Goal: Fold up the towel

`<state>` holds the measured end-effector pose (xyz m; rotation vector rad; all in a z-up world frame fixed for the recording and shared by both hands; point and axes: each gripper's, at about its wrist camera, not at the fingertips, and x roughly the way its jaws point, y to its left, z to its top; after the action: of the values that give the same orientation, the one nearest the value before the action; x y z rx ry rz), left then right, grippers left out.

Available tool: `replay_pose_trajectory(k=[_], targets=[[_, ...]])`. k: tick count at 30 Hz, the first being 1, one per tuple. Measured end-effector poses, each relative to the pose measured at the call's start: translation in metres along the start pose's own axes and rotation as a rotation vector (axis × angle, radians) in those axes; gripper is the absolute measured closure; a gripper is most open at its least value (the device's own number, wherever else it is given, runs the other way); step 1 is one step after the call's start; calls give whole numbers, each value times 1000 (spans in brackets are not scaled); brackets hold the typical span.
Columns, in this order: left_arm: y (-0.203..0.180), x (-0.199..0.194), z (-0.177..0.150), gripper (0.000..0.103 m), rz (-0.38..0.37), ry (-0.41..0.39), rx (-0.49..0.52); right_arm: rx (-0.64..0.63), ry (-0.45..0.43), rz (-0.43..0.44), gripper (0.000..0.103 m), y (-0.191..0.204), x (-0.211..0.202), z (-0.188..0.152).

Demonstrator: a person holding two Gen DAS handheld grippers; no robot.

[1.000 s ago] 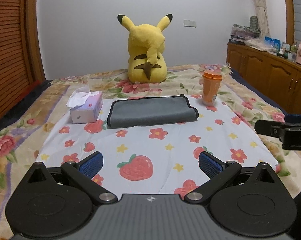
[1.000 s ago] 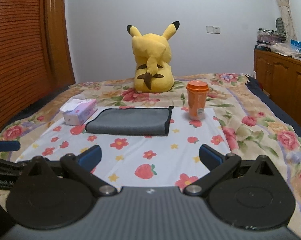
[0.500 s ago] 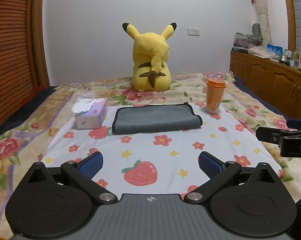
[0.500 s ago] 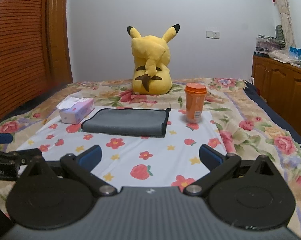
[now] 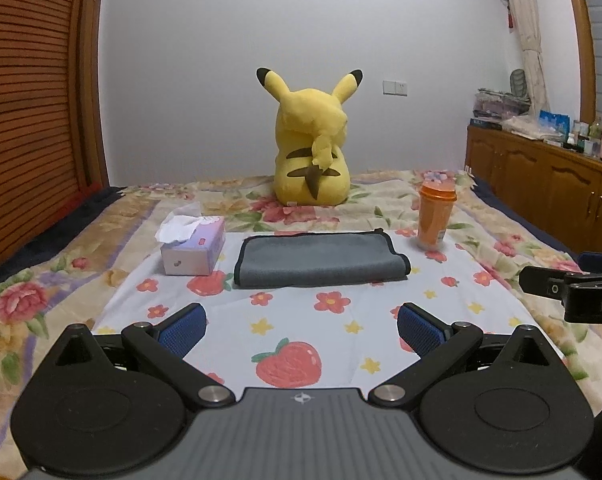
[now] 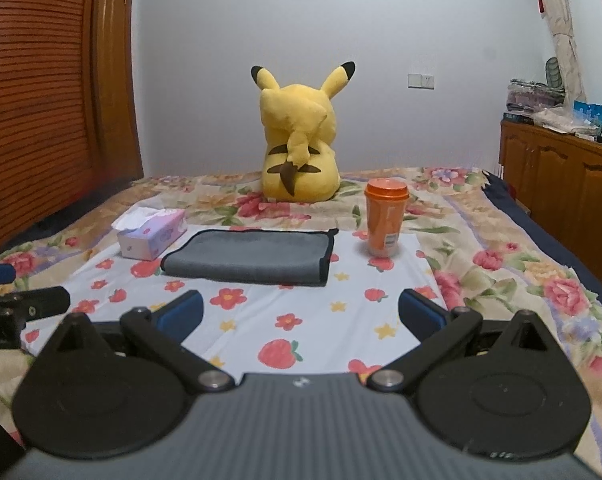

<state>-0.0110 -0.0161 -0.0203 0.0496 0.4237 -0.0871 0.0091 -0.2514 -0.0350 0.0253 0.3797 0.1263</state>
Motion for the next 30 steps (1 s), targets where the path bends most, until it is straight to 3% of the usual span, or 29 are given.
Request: replay_pose_trajectory(k=[30], targets=[[-3, -15, 1, 0, -4, -110, 33, 28, -106, -22, 0, -9, -15, 0]])
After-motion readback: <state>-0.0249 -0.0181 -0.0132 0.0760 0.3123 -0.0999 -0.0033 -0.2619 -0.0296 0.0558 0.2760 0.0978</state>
